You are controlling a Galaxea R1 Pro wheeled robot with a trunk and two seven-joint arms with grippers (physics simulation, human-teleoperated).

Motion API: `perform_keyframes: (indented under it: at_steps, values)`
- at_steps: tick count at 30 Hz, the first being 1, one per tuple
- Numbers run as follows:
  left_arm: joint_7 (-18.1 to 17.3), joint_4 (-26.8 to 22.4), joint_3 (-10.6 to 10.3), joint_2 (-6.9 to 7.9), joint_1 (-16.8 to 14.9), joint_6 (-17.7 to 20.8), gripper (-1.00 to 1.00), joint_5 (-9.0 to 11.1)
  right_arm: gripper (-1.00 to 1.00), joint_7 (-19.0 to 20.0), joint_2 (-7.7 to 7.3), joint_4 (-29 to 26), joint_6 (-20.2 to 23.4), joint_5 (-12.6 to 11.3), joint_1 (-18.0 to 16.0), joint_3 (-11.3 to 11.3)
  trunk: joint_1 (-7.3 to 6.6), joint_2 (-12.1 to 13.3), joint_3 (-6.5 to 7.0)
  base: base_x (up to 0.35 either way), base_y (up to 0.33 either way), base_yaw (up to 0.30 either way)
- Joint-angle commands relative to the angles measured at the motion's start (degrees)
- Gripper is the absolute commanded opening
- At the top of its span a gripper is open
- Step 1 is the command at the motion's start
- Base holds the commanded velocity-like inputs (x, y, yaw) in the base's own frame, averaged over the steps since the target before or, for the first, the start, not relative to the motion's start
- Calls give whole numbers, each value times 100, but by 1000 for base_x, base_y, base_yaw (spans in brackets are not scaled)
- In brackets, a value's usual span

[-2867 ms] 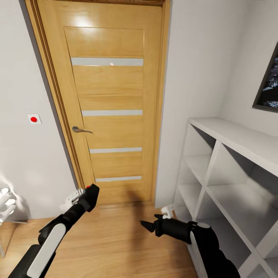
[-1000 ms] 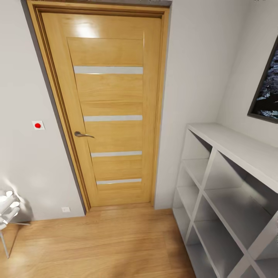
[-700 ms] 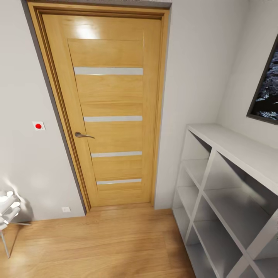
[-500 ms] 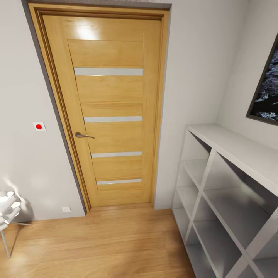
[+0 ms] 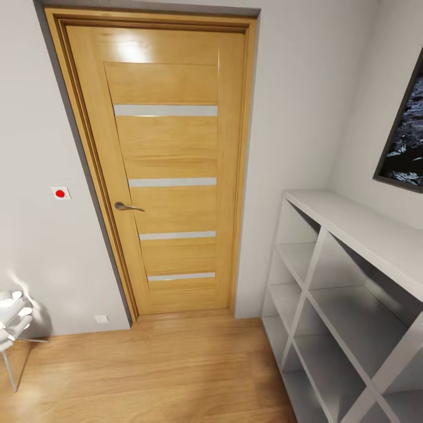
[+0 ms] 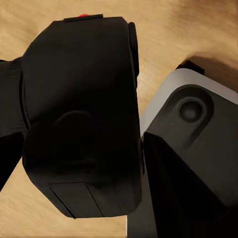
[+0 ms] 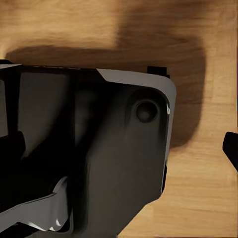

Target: Attach the digital camera to the camera tripod in the bedroom.

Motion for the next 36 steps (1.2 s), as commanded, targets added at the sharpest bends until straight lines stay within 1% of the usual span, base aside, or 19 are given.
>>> perform_keyframes:
  at_steps: [1,8,11,15,16,17,20,31,34,36]
  values:
    - [14,-2,-52,0,0,23,-100,11,100,15,-3,8,-19,56,-8,-49,3,-13,-13,0,0,0]
    - [-35,-2,-54,-1,115,17,-100,1,100,14,-3,12,-106,56,-8,-49,3,-13,-13,0,0,0]
    - [-170,-5,-53,-6,151,17,-100,2,100,15,-3,12,-114,56,-8,-49,3,-13,-13,0,0,0]
    - [-463,-4,-53,-7,174,17,-100,10,100,15,-3,14,-120,56,-8,-49,3,-13,-13,0,0,0]
    - [-701,-8,-51,-8,185,17,-100,18,100,15,-3,15,-119,56,-9,-49,3,-13,-13,0,0,0]
    - [-779,-9,-46,-8,188,17,-100,23,100,15,-3,16,-124,56,-12,-49,3,-13,-13,0,0,0]
    - [-861,-10,-40,-7,192,17,-100,41,100,15,-3,16,-126,56,-15,-49,3,-13,-13,0,0,0]
    - [-918,-4,-35,0,194,17,-100,172,100,14,2,12,-116,71,-18,-44,3,-13,-13,0,0,0]
    - [-918,-3,-35,0,194,11,-100,178,100,-60,32,9,-85,72,-22,-52,3,-13,-13,0,0,0]
    - [-918,-2,-35,-4,194,-43,-100,182,100,-224,64,8,-77,77,-20,-55,3,-13,-13,0,0,0]
